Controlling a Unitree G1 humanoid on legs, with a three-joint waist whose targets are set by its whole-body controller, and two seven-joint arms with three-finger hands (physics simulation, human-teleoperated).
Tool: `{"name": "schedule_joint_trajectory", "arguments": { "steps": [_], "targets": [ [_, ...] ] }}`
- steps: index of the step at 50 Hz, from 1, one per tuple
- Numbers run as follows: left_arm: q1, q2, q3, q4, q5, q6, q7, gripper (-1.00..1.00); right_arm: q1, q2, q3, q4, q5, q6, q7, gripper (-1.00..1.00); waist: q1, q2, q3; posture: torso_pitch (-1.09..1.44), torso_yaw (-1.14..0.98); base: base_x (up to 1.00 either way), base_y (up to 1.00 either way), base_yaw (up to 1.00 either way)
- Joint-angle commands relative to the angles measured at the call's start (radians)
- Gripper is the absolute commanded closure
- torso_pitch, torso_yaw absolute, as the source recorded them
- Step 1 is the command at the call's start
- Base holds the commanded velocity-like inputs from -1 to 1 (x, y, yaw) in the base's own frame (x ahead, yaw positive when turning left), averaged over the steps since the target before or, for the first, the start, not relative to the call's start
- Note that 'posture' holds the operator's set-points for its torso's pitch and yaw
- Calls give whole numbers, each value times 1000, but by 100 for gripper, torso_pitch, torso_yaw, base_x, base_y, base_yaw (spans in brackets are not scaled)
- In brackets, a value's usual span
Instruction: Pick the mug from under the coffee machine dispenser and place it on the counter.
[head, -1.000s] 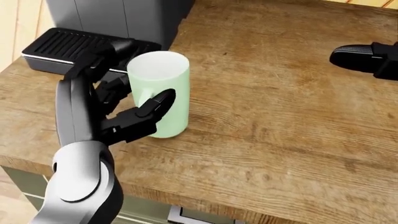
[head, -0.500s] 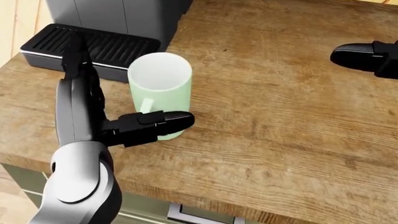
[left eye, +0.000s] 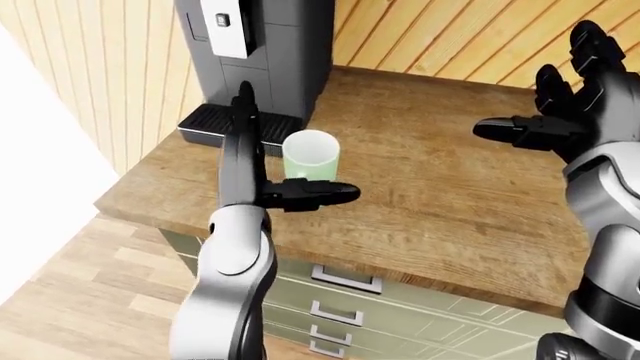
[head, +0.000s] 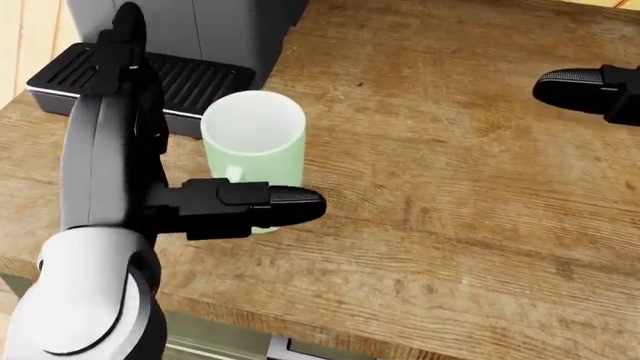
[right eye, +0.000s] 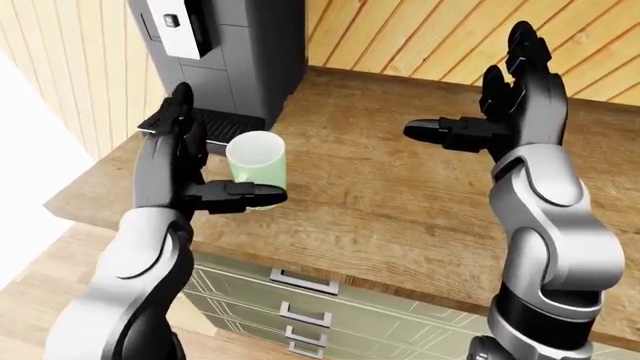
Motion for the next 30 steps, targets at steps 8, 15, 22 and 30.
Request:
{"name": "schedule_joint_trajectory", "arguments": {
  "steps": [8,15,22,30],
  "targets": [
    [-78,10,15,-46,87,6,-59,-100,-26,-16,-12,-32,0,-25,-2,-100,2,-7,-20,0,0,0,0,0],
    [-253,28,61,-121,95,196,-118,-100,-29,-18,-11,-35,1,-21,-4,-100,2,-9,-17,0,0,0,0,0],
    [-422,110,128,-133,68,312,-162,-100,-31,-17,-10,-31,-2,-23,-3,-100,2,-8,-8,0,0,0,0,0],
    [-532,216,229,-98,11,329,-218,-100,-32,-18,-9,-30,-3,-24,-3,-100,1,-4,-1,0,0,0,0,0]
  ]
}}
